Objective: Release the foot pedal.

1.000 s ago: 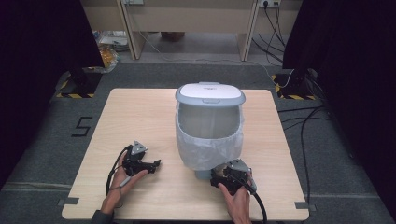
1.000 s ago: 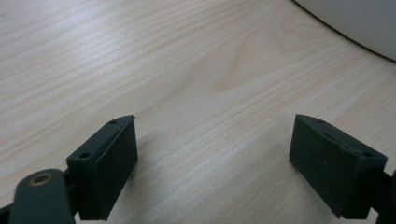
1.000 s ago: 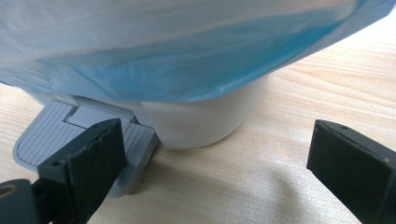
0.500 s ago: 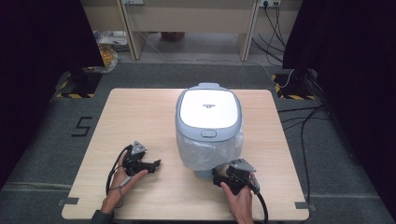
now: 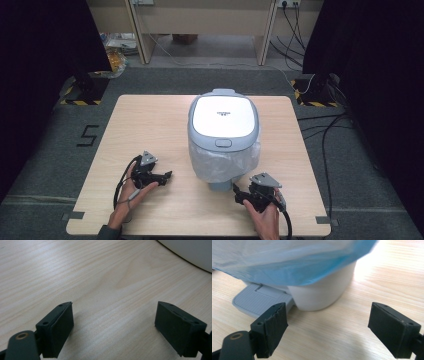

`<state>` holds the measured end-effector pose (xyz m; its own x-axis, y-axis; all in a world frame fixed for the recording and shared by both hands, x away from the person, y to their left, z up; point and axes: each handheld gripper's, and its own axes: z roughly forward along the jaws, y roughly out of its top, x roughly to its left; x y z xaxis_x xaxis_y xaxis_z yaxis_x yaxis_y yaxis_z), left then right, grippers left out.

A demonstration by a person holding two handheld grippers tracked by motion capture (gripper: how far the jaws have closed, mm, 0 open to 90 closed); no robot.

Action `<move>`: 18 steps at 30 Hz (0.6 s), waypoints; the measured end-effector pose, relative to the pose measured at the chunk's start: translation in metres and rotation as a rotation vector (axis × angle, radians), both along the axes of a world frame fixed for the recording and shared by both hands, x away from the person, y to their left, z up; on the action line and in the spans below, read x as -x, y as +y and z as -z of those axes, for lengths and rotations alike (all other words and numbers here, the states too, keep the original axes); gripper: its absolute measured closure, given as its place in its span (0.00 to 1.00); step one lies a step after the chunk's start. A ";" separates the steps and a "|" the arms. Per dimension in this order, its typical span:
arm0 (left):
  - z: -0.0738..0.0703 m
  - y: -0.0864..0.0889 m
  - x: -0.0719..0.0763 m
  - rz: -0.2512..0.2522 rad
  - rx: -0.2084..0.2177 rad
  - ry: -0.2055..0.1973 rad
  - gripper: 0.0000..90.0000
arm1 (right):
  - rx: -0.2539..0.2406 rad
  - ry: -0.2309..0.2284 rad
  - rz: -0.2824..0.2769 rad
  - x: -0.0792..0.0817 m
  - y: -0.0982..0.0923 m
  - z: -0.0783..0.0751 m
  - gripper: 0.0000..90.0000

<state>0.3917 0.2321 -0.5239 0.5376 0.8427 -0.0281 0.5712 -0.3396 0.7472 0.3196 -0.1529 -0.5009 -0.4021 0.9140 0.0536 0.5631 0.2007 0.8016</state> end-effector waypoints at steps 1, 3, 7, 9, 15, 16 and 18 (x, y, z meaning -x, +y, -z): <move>0.000 0.000 0.000 0.000 0.000 0.000 0.16 | -0.004 -0.004 0.001 0.001 -0.003 0.000 0.17; 0.000 0.000 0.000 0.000 0.000 0.000 0.16 | -0.015 -0.008 0.006 0.003 -0.010 -0.001 0.17; 0.000 0.000 0.000 0.000 0.000 0.000 0.16 | -0.021 -0.014 0.025 0.005 -0.024 -0.001 0.17; 0.000 0.000 0.000 0.000 0.000 0.000 0.16 | -0.024 -0.012 0.035 0.007 -0.031 -0.001 0.17; 0.000 0.000 0.000 0.000 0.000 0.000 0.16 | -0.029 -0.020 0.076 0.009 -0.051 -0.003 0.17; 0.000 0.000 0.000 0.000 0.000 0.000 0.16 | -0.029 -0.022 0.081 0.009 -0.054 -0.003 0.17; 0.000 0.000 0.000 0.000 0.000 0.000 0.16 | -0.032 -0.023 0.092 0.010 -0.059 -0.003 0.17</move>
<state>0.3917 0.2321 -0.5239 0.5376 0.8427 -0.0280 0.5711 -0.3395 0.7474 0.3097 -0.2118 -0.4979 -0.3183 0.9450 0.0750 0.5593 0.1233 0.8198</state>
